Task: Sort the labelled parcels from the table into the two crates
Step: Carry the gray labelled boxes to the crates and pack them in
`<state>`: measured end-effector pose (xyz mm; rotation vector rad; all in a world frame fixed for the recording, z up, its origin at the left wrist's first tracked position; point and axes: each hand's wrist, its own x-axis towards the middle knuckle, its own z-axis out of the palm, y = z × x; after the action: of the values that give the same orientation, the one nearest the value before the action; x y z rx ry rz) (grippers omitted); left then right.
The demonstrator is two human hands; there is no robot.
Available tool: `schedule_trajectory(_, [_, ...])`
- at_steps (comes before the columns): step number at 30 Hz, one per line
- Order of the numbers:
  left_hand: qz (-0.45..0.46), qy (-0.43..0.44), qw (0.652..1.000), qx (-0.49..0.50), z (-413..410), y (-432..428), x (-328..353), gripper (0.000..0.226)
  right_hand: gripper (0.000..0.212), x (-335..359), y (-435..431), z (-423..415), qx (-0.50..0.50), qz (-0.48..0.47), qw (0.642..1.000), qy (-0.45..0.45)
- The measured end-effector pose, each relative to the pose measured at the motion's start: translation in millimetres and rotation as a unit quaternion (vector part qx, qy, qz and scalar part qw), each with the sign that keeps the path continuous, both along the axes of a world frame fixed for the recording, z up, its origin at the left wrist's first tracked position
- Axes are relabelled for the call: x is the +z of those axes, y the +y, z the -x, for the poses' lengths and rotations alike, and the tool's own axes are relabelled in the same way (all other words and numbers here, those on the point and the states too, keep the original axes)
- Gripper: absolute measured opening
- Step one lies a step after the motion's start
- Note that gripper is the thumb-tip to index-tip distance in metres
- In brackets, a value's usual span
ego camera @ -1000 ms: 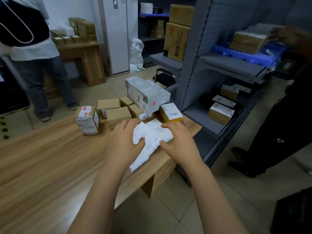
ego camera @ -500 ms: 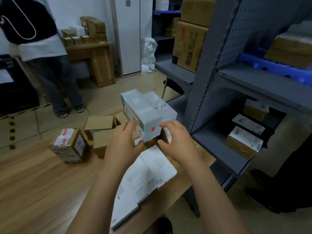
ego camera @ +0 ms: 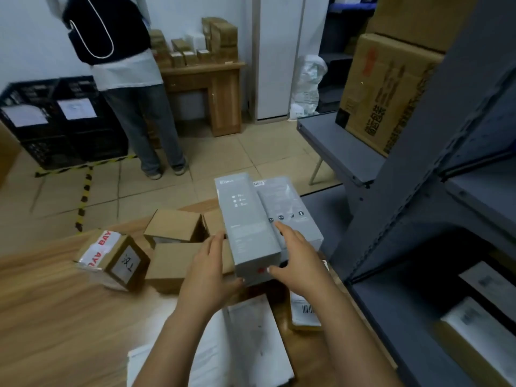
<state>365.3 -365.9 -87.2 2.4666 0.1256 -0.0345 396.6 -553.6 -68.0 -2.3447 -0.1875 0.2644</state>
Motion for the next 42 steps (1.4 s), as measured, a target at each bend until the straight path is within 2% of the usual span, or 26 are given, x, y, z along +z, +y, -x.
schedule_trajectory(5, [0.088, 0.009, 0.996, -0.021, -6, -8, -8, 0.103, 0.09, -8, 2, -16, 0.054, -0.064, 0.995, 0.048])
schedule_trajectory(8, [0.141, -0.007, 0.99, -0.023, -4, -15, -9, 0.102, 0.096, -14, 2, -20, 0.051, -0.078, 0.994, 0.054])
schedule_trajectory(12, [0.186, -0.037, 0.982, -0.017, 3, -14, -8, 0.102, 0.091, -11, 1, -17, 0.044, -0.102, 0.993, 0.045])
schedule_trajectory(20, [0.172, -0.122, 0.977, 0.028, 35, 21, 18, 0.105, 0.084, 23, 34, 9, 0.066, -0.136, 0.988, -0.026])
schedule_trajectory(26, [0.184, -0.173, 0.967, 0.042, 90, 88, 38, 0.102, 0.086, 44, 100, 54, 0.099, -0.161, 0.98, -0.062])
schedule_trajectory(29, [0.161, -0.196, 0.965, 0.067, 129, 127, 47, 0.101, 0.091, 49, 146, 84, 0.127, -0.169, 0.975, -0.061])
schedule_trajectory(35, [0.133, -0.184, 0.964, 0.136, 211, 207, 35, 0.105, 0.092, 37, 236, 142, 0.196, -0.149, 0.968, -0.039])
schedule_trajectory(42, [0.155, -0.149, 0.958, 0.188, 276, 265, -8, 0.1, 0.09, -6, 305, 192, 0.237, -0.138, 0.962, 0.018])
